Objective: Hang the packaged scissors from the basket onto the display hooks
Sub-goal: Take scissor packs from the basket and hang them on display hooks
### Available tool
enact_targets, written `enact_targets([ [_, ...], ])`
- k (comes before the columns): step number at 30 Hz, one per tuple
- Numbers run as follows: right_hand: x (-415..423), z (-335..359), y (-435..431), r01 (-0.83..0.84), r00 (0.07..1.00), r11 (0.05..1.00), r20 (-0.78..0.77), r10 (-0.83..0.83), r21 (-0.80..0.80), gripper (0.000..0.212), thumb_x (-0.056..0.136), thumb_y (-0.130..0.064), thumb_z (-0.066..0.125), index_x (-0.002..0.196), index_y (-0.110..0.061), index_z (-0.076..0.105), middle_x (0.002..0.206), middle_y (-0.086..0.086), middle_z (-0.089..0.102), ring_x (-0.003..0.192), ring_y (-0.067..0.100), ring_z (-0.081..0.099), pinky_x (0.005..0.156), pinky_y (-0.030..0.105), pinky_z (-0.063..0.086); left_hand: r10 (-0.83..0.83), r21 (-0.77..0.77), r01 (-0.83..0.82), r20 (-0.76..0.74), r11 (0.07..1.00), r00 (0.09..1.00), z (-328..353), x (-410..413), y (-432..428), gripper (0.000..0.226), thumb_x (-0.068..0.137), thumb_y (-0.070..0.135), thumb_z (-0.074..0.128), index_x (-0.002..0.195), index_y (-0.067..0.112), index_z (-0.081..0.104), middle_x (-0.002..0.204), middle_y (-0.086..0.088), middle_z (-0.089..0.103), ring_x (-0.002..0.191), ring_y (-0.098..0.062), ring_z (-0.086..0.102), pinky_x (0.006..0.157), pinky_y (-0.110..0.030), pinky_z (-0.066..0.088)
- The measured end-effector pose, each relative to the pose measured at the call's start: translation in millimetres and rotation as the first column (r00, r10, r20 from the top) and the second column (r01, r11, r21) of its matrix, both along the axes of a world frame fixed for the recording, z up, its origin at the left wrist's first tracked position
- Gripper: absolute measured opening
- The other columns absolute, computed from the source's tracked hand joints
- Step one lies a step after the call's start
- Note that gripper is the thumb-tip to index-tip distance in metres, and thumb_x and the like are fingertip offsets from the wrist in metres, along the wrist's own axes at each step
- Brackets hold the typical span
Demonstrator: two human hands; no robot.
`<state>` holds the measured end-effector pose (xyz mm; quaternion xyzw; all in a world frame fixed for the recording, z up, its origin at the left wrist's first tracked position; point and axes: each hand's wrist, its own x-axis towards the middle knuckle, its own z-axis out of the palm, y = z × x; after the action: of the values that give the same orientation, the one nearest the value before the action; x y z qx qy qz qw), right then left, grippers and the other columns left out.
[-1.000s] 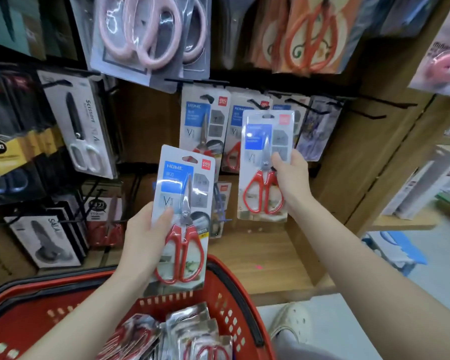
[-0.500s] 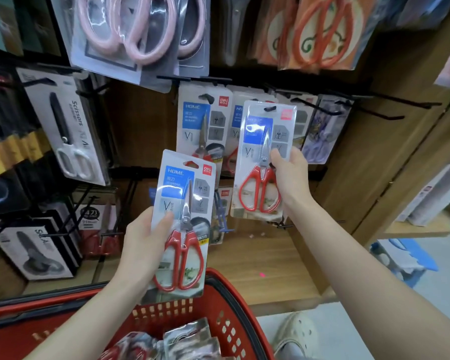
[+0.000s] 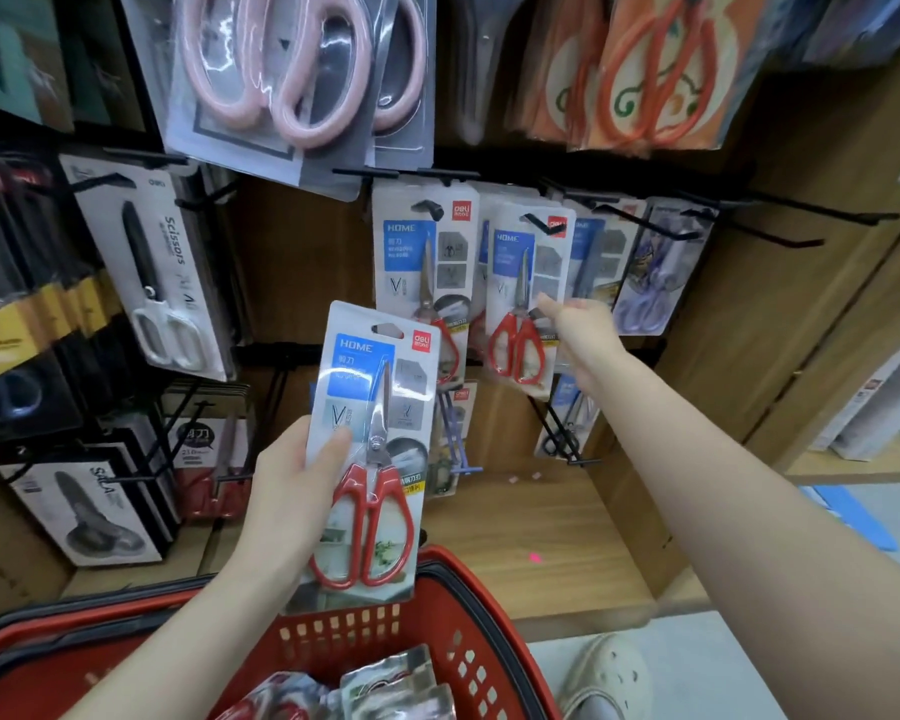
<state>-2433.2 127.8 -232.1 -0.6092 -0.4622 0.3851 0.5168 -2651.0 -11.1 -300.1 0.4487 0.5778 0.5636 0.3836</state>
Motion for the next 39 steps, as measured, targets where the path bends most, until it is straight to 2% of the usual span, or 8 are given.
enact_targets([
  [5,7,-1,-18,0.042,0.986,0.998,0.162,-0.047,0.038,0.047,0.093,-0.012,0.058,0.121,0.023,0.042,0.127,0.039,0.046,0.111,0.042,0.056,0.104,0.052,0.037,-0.039,0.011,0.039,0.003,0.999,0.999,4,-6,-8,0.016,0.096,0.024,0.052,0.095,0.023,0.067,0.089,-0.002,0.073,0.086,-0.022,0.07,0.079,-0.042,0.055],
  [9,5,2,-36,0.082,0.954,0.993,0.282,-0.103,0.086,0.037,0.094,-0.011,0.056,0.122,0.012,0.046,0.127,0.023,0.054,0.116,0.03,0.053,0.101,0.036,0.04,-0.035,0.02,0.034,0.019,0.999,0.999,7,-10,-17,0.016,0.096,0.026,0.051,0.096,0.025,0.067,0.09,-0.003,0.073,0.086,-0.024,0.07,0.082,-0.048,0.055],
  [12,-20,-5,-70,-0.091,0.935,0.986,0.353,0.035,0.141,0.021,0.097,-0.022,0.048,0.115,-0.01,0.049,0.11,0.003,0.058,0.103,0.015,0.056,0.088,0.026,0.043,-0.049,0.05,0.047,0.04,0.998,0.998,12,-8,-21,0.017,0.097,0.025,0.049,0.098,0.027,0.067,0.092,-0.002,0.073,0.088,-0.023,0.07,0.081,-0.046,0.055],
  [17,-64,-13,-121,-0.408,0.911,0.909,0.093,0.401,0.08,0.029,0.097,-0.036,0.046,0.115,-0.015,0.055,0.103,-0.005,0.067,0.089,0.006,0.066,0.069,0.019,0.053,-0.134,0.147,0.126,0.047,0.981,0.99,17,4,-29,0.015,0.095,0.02,0.052,0.1,0.022,0.066,0.091,0.006,0.073,0.081,-0.009,0.07,0.062,-0.017,0.051],
  [25,-46,3,-116,-0.165,0.983,0.964,-0.041,0.177,0.21,0.02,0.099,-0.02,0.044,0.104,-0.014,0.063,0.102,0.002,0.072,0.092,0.02,0.069,0.083,0.046,0.056,-0.152,0.266,0.171,-0.093,0.949,0.984,29,0,-7,0.013,0.093,0.014,0.054,0.095,0.024,0.061,0.096,-0.002,0.069,0.088,-0.013,0.066,0.072,-0.027,0.054],
  [31,-44,23,-91,-0.135,0.988,0.949,0.117,0.105,0.286,0.017,0.099,-0.024,0.044,0.095,-0.025,0.06,0.105,0.003,0.068,0.098,0.022,0.065,0.088,0.053,0.051,-0.114,0.22,0.183,-0.293,0.958,0.949,53,-14,69,0.038,0.096,0.027,0.05,0.133,0.016,0.047,0.127,0.008,0.05,0.115,-0.005,0.047,0.08,-0.001,0.036],
  [35,-58,30,-75,-0.128,0.986,0.937,0.141,0.085,0.325,0.021,0.098,-0.024,0.045,0.099,-0.011,0.061,0.104,0.014,0.067,0.097,0.033,0.062,0.088,0.055,0.049,-0.092,0.182,0.157,-0.32,0.971,0.943,55,-15,117,0.048,0.094,0.028,0.056,0.138,0.015,0.041,0.136,0.0,0.049,0.121,-0.012,0.046,0.092,-0.023,0.037],
  [39,-67,31,-54,-0.099,0.984,0.943,0.173,0.045,0.318,0.029,0.096,-0.028,0.046,0.1,-0.001,0.057,0.105,0.022,0.063,0.097,0.038,0.06,0.087,0.059,0.047,-0.07,0.155,0.127,-0.333,0.98,0.94,53,-13,146,0.04,0.092,0.018,0.06,0.129,0.012,0.047,0.114,0.002,0.056,0.103,-0.009,0.051,0.083,-0.021,0.041],
])
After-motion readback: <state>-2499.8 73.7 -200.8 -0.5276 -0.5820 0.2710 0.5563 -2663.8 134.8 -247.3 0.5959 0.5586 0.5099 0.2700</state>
